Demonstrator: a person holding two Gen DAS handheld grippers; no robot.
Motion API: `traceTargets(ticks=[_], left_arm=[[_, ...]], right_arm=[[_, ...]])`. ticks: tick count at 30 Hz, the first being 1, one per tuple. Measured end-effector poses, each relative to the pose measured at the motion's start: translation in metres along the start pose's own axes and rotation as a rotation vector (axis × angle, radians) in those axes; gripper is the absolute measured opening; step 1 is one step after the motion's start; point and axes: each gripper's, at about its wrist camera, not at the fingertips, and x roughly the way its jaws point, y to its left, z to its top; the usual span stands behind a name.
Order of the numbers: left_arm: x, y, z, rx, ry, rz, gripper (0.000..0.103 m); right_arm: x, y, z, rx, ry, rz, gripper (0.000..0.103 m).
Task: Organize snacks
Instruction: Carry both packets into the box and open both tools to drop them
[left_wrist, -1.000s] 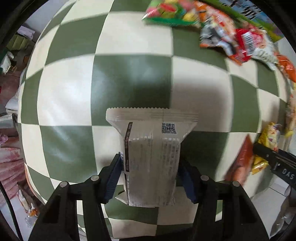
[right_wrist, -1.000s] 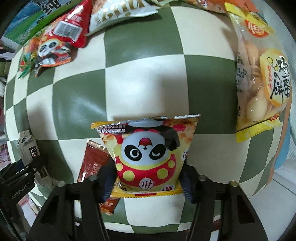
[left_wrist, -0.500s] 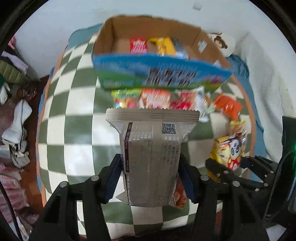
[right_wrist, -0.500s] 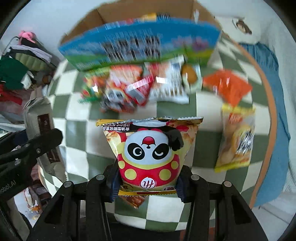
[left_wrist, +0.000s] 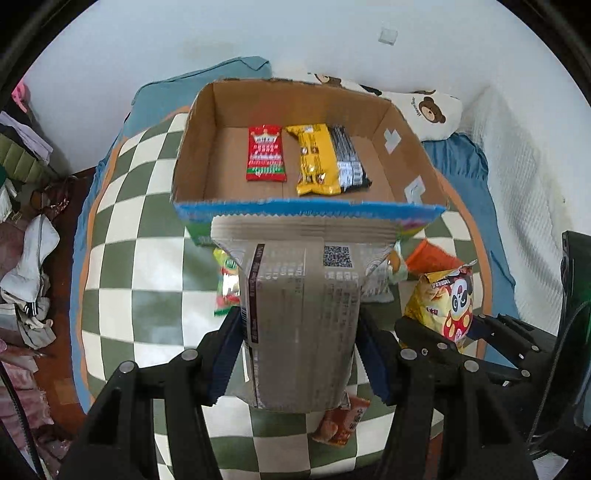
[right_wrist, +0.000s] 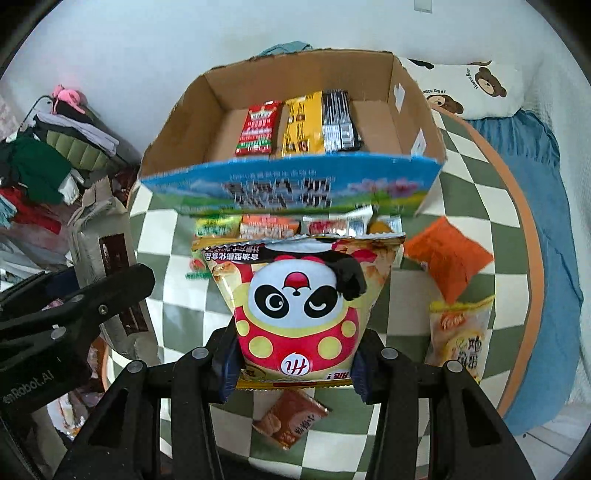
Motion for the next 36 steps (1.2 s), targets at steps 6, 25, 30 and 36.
traceTargets(ticks=[6, 25, 30, 36], left_arm=[[-0.004, 0.000, 0.056, 0.001, -0.026, -0.034, 0.057], [0.142, 0.046, 0.247, -0.020, 0.196, 0.157, 0.058], [0.163, 0.057, 0.263, -0.054, 0.226, 0.151, 0.064], [0.171, 0.057, 0.259, -0.053, 0.220, 0.144, 0.097]], right_arm=[[-0.014, -0.011, 0.054, 0.026, -0.051, 0.025, 0.050], [0.106, -0.069, 0.280, 0.033, 0.124, -0.189, 0.051], [0.135, -0.079, 0.297, 0.061, 0.163, -0.226, 0.082], [0.141, -0.078, 0.300, 0.065, 0.151, -0.215, 0.093]])
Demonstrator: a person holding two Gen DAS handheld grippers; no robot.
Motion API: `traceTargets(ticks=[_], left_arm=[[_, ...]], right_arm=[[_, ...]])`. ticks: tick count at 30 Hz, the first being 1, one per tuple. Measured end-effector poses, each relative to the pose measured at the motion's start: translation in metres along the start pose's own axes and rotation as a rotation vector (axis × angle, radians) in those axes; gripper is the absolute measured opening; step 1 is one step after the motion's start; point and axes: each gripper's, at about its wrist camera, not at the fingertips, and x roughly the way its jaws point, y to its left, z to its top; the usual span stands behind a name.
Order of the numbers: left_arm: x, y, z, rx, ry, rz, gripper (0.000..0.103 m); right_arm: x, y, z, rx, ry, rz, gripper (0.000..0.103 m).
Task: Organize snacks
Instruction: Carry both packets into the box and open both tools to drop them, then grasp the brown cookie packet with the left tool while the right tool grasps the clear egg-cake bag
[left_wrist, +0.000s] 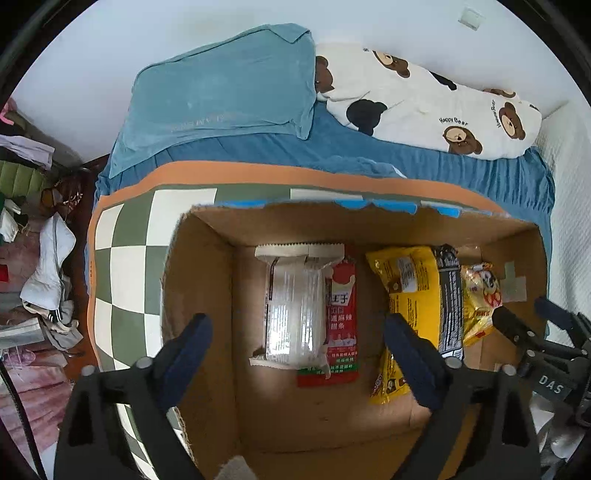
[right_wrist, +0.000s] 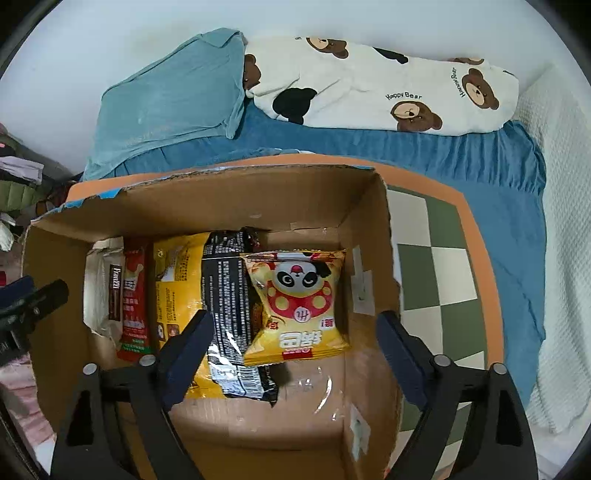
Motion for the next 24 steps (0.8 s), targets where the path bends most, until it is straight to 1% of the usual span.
traceTargets(ticks=[2, 5, 10, 13, 16, 19, 24], left_arm=[[0.004, -0.002, -0.002, 0.002, 0.007, -0.006, 0.097], [0.009, -0.004, -0.013, 0.001, 0.031, -0.018, 0.097], [0.015, -0.012, -0.044, 0.035, 0.089, -0.041, 0.097], [0.012, -0.013, -0.062, 0.037, 0.099, -0.058, 0.097], [0.001, -0.014, -0.077, 0.035, 0.080, -0.067, 0.097], [-0.019, -0.014, -0.093, 0.033, 0.040, -0.076, 0.097], [-0.061, -0.015, -0.128, 0.040, -0.060, -0.076, 0.097]], right_arm=[[-0.002, 0.002, -0.003, -0.002, 0.000, 0.005, 0.093], [-0.003, 0.004, -0.016, -0.007, 0.016, 0.018, 0.093], [-0.002, 0.005, -0.045, -0.022, 0.051, 0.033, 0.093], [-0.007, 0.005, -0.063, -0.027, 0.054, 0.043, 0.093], [-0.019, 0.005, -0.081, -0.026, 0.038, 0.065, 0.093], [-0.035, 0.006, -0.096, -0.034, 0.011, 0.076, 0.093], [-0.069, 0.007, -0.132, -0.046, -0.064, 0.083, 0.093]])
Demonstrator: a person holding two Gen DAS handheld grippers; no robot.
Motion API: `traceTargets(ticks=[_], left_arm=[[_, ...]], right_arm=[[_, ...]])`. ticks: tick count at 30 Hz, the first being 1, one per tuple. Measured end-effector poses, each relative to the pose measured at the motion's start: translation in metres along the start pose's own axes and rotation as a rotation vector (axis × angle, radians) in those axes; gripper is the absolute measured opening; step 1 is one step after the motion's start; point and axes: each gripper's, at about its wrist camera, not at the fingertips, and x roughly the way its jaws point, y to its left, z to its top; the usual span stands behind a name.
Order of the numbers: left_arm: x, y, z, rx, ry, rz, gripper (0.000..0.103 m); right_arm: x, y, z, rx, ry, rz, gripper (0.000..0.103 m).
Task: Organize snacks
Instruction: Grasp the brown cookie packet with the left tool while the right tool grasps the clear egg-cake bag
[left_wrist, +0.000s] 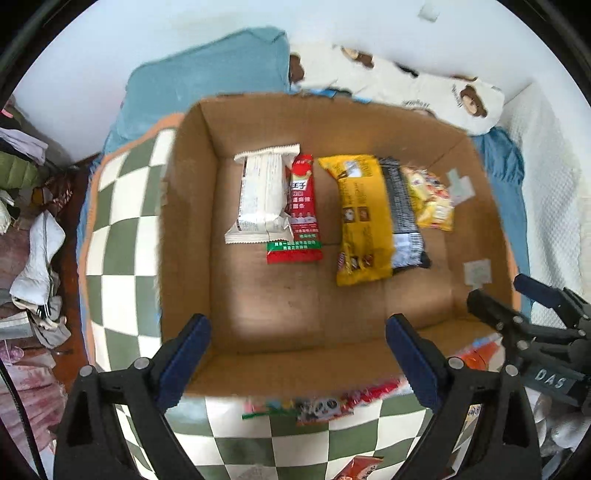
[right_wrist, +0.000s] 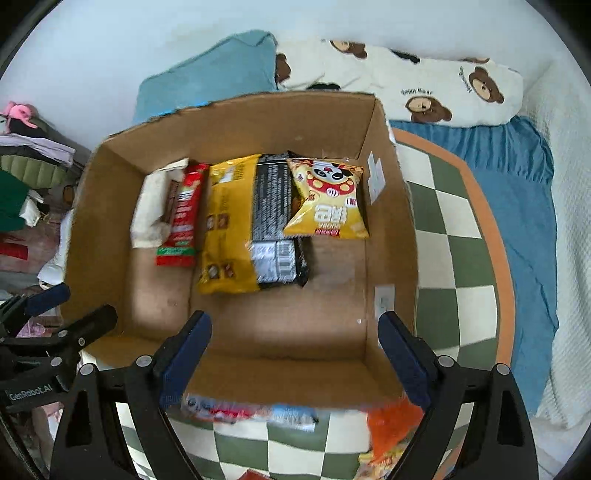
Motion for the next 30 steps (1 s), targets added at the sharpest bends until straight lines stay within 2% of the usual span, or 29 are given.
traceTargets(ticks=[5, 9, 13, 15, 17, 19, 22, 23, 25, 26, 27, 29, 30], left_arm=[[-0.033, -0.008, -0.050, 0.030, -0.082, -0.006, 0.097], [-0.032, -0.021, -0.103, 0.072, -0.081, 0.012, 0.097], [0.003, -0.043, -0.169, 0.165, 0.020, 0.026, 0.097], [0.033, -0.060, -0.203, 0.235, 0.111, 0.021, 0.097], [0.065, -0.076, -0.236, 0.277, 0.212, -0.029, 0.097], [0.098, -0.094, -0.265, 0.317, 0.306, -0.046, 0.097], [0.133, -0.117, -0.290, 0.388, 0.368, -0.003, 0.097], [0.145, -0.123, -0.296, 0.412, 0.383, 0.015, 0.095], [0.157, -0.129, -0.301, 0.440, 0.374, 0.072, 0.071], [0.160, -0.127, -0.300, 0.437, 0.360, 0.092, 0.065], [0.158, -0.122, -0.296, 0.419, 0.340, 0.090, 0.054], [0.150, -0.106, -0.286, 0.353, 0.307, 0.076, 0.054], [0.146, -0.094, -0.279, 0.310, 0.294, 0.076, 0.054]], right_arm=[[-0.033, 0.003, -0.060, -0.011, -0.073, 0.010, 0.093], [-0.039, -0.006, -0.116, -0.001, -0.082, 0.018, 0.093], [-0.029, -0.032, -0.178, 0.044, -0.060, -0.003, 0.093], [-0.018, -0.054, -0.205, 0.103, -0.042, -0.017, 0.093], [-0.006, -0.075, -0.222, 0.157, -0.022, -0.040, 0.093], [0.011, -0.099, -0.236, 0.213, 0.009, -0.061, 0.093], [0.029, -0.121, -0.245, 0.237, 0.023, -0.092, 0.093], [0.035, -0.126, -0.245, 0.238, 0.024, -0.097, 0.093], [0.047, -0.133, -0.243, 0.224, 0.030, -0.100, 0.094], [0.054, -0.134, -0.242, 0.216, 0.035, -0.095, 0.094], [0.062, -0.135, -0.240, 0.203, 0.047, -0.084, 0.093], [0.076, -0.136, -0.239, 0.184, 0.062, -0.075, 0.092], [0.081, -0.135, -0.238, 0.172, 0.067, -0.065, 0.085]])
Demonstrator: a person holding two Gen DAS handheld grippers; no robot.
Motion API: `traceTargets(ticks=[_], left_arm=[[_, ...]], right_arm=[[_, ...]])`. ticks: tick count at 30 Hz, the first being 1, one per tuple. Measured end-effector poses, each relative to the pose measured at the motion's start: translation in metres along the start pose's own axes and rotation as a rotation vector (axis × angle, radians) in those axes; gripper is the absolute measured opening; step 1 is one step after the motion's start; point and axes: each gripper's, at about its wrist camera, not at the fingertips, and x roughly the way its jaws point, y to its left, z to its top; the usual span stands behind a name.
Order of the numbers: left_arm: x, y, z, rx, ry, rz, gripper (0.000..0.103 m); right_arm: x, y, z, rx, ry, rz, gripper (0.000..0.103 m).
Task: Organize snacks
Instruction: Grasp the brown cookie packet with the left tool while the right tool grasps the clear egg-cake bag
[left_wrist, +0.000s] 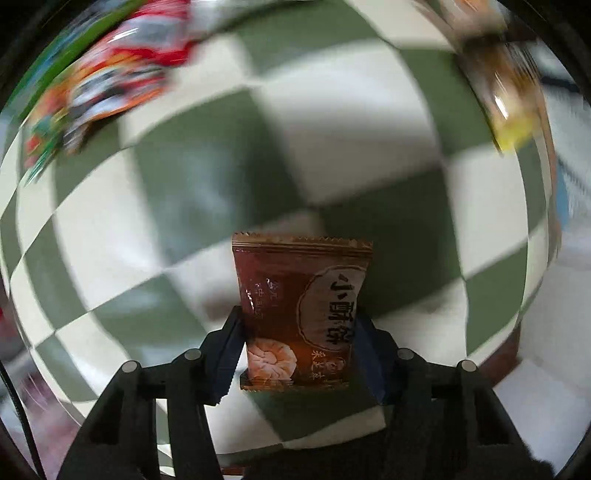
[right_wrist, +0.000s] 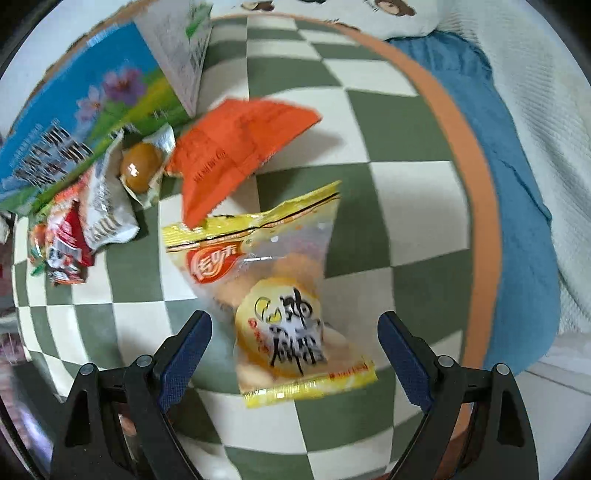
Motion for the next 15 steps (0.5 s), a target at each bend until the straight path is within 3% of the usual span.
traceTargets(ticks=[1, 3, 9, 15], left_arm=[[-0.003, 0.012, 0.001, -0.034, -0.009, -0.001, 0.054], [-0.009, 0.041, 0.004, -0.126, -0.026, -0.006, 0.054], [-0.011, 0.110, -0.003, -0.362, -0.031, -0.074, 0.054], [-0.003, 0.128, -0.014, -0.412, -0.031, -0.101, 0.055]], right_arm=[[0.005, 0.002, -0.001, -0.009, 0.013, 0.007, 0.069], [0.011, 0.008, -0.006, -0.023, 0.033, 0.009, 0.063], [0.010, 0.049, -0.044, -0.089, 0.115, 0.066, 0.060], [0.018, 0.104, -0.087, -0.168, 0.205, 0.134, 0.054]])
